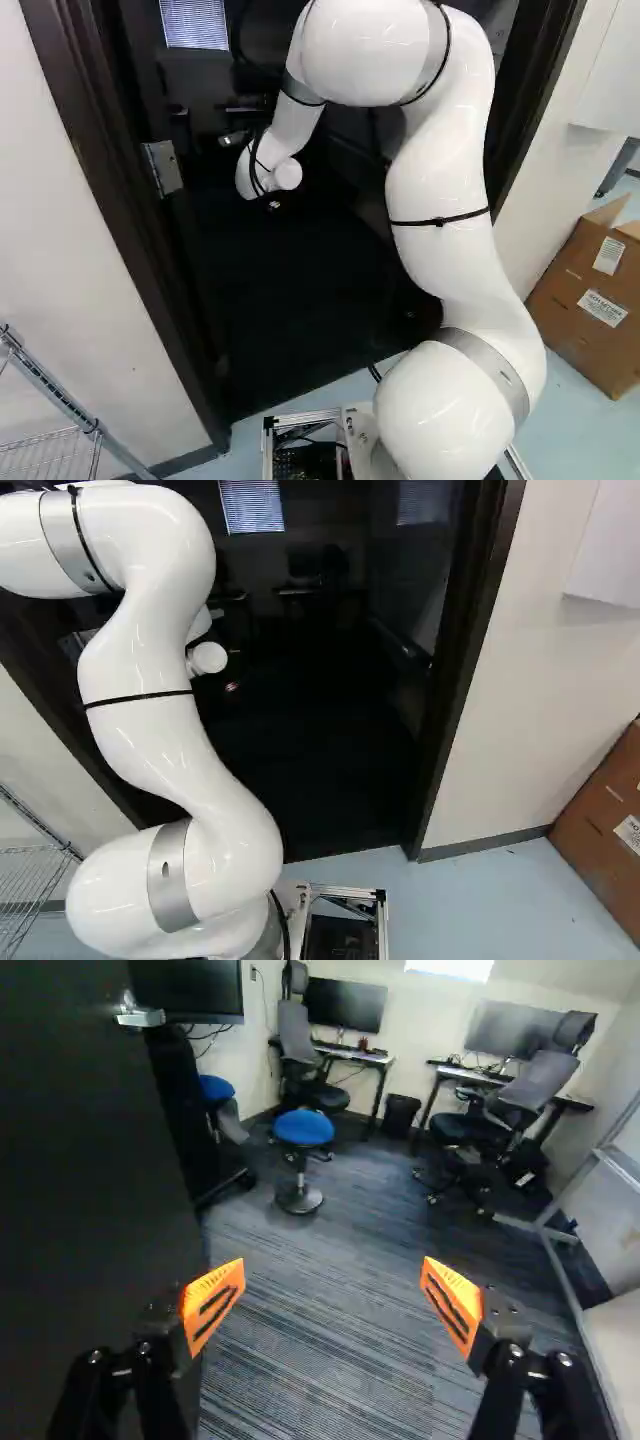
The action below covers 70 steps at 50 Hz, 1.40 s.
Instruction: Open the door and move inside
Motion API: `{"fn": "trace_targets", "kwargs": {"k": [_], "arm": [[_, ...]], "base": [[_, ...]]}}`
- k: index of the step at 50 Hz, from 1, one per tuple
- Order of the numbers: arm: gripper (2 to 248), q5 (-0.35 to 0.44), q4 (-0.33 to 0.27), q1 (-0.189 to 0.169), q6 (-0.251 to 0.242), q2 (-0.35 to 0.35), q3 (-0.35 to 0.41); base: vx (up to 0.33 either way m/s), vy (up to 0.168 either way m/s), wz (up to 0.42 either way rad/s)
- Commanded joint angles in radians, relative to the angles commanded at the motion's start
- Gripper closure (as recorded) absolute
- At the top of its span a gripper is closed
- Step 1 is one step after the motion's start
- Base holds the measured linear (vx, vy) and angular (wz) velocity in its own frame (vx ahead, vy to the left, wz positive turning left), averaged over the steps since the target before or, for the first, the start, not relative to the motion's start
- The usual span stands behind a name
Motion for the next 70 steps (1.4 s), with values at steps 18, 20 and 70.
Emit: {"fn": "trace_targets", "kwargs": {"k": [18,20,70], "arm": [[3,0.000,0.060,-0.043,0.000,0.035,0.045],[3,0.000,0.067,-0.047,0.000,0.039,0.050],[3,0.000,0.127,-0.163,0.000,0.183,0.226]], "base": [[0.000,0.000,0.000],[0.000,0.000,0.000],[0.000,0.000,0.000]]}}
